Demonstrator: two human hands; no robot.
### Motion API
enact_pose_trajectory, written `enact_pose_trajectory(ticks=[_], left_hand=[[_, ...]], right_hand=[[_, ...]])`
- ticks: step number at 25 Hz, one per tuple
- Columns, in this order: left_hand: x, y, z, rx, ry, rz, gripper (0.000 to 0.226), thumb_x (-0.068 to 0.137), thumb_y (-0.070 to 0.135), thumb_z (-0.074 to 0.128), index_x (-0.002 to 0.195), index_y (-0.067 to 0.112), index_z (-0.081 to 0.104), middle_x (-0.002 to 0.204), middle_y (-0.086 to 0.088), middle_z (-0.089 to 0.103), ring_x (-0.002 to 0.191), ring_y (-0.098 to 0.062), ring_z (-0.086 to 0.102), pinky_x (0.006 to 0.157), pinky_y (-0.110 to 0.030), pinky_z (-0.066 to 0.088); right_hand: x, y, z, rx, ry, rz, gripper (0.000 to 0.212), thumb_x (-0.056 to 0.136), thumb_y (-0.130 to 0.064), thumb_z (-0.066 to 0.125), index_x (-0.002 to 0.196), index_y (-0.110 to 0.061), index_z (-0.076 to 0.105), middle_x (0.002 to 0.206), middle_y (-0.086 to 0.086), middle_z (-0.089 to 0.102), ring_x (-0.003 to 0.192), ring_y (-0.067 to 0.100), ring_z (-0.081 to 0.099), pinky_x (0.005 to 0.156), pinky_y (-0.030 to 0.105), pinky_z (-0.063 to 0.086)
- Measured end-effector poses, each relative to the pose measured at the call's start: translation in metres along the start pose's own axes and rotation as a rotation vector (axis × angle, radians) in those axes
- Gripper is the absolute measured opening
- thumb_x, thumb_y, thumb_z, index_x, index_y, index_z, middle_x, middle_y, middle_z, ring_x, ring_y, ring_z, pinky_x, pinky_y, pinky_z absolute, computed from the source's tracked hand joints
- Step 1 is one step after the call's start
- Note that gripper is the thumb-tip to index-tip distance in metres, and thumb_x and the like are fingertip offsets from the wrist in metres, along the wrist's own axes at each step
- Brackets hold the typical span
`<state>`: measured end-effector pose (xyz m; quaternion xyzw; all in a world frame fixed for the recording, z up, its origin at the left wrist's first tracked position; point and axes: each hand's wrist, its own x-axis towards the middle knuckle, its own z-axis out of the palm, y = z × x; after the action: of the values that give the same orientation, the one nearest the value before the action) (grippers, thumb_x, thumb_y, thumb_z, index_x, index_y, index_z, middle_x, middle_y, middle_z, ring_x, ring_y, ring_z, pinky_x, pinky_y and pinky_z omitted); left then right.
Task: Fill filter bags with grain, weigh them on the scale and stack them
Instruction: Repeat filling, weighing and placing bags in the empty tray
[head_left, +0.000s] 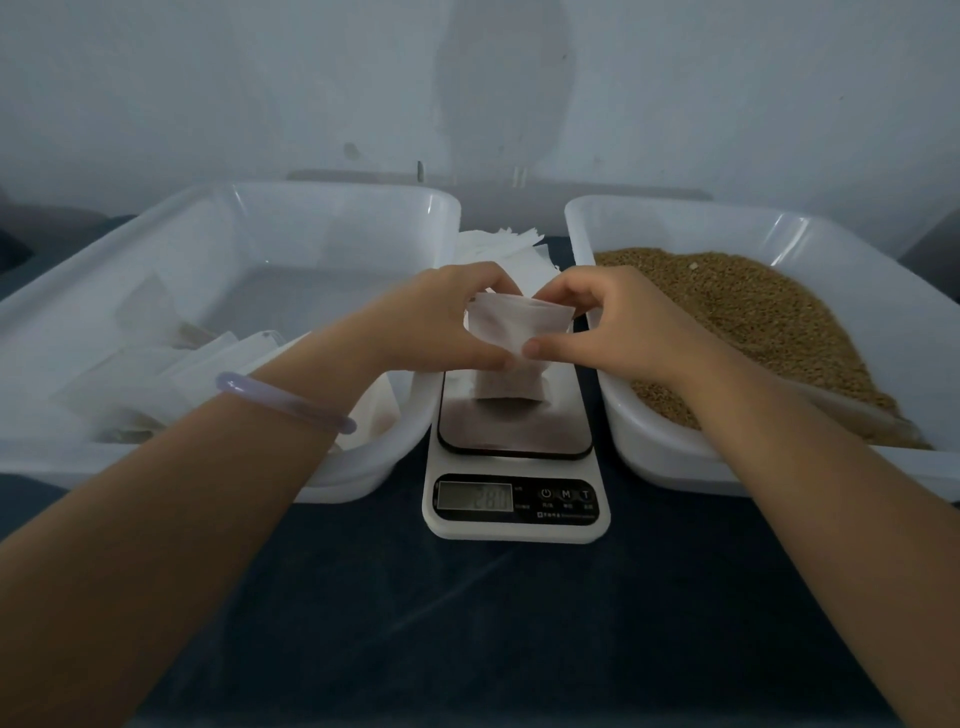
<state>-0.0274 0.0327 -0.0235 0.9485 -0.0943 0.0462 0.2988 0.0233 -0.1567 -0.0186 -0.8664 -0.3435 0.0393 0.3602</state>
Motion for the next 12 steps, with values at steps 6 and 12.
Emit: enact_pose_trajectory(ticks=[6,12], left_hand=[[0.0013,-0.002,0.0005,-0.001,0.013,0.021,0.04,0.069,0.027,0.08,0.1,0.031,0.055,0.094,0.007,0.06,0.087,-0.013,0.056,0.077,-0.029,0.044],[0.0008,-0.0027,0.0008,0.001,0.029,0.027,0.038,0.07,0.026,0.079,0.101,0.028,0.058,0.098,0.003,0.063,0.09,-0.016,0.058,0.083,-0.036,0.046]], right_hand=[[0.0008,0.0026,0.0001,0.01,0.02,0.0,0.027,0.068,-0.029,0.081,0.092,-0.027,0.068,0.088,-0.014,0.069,0.084,-0.004,0.063,0.078,0.019,0.05],[0.0022,0.005,0.0008,-0.009,0.027,-0.011,0.022,0.07,-0.031,0.08,0.087,-0.03,0.067,0.086,-0.015,0.069,0.081,-0.005,0.063,0.071,0.017,0.047]])
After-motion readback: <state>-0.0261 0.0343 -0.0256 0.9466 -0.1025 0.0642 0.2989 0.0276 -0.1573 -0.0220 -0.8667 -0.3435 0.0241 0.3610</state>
